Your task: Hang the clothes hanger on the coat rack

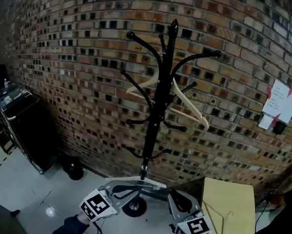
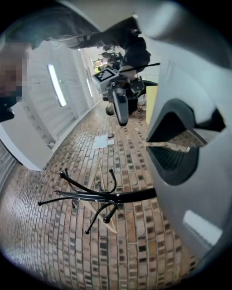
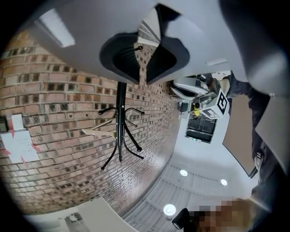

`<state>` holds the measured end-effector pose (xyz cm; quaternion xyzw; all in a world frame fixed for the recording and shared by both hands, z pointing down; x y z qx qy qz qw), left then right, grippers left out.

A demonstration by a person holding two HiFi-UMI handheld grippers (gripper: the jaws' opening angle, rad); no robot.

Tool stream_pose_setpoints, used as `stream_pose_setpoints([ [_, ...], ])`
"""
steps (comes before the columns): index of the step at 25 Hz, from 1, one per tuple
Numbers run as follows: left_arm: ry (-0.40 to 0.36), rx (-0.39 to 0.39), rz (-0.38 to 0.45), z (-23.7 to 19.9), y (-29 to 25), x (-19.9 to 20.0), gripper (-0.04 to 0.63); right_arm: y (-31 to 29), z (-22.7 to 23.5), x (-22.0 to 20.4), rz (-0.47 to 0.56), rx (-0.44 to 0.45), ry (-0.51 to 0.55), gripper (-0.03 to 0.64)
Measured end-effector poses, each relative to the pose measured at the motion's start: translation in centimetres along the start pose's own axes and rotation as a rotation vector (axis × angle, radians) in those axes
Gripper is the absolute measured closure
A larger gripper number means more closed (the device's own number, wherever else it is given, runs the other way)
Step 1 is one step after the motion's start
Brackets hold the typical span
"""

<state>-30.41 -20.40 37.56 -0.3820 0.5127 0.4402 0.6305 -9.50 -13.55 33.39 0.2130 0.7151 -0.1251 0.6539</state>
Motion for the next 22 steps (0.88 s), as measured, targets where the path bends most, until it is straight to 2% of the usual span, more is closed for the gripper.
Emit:
stream_pose_setpoints([
  [10,0.104,0.015,0.012,0.0,1.8,-1.4,0.589,-0.9,-3.7,-0.6,-0.054,-0.031,0.04,0.563],
  [22,0.085,-0.018,0.008,-0.7,2.8,-1.7,0.592,-2.7,-4.9,-0.1,-0.05,-0.025,0.052,0.565],
])
Point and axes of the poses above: the fingertips, and each gripper's own axes: y backward along the fingers, z to its right, x out of its top, the point moved 8 cm from there along y, backward along the fingers, and after that the axes turned 9 degrees about z, right-handed, at the moved point
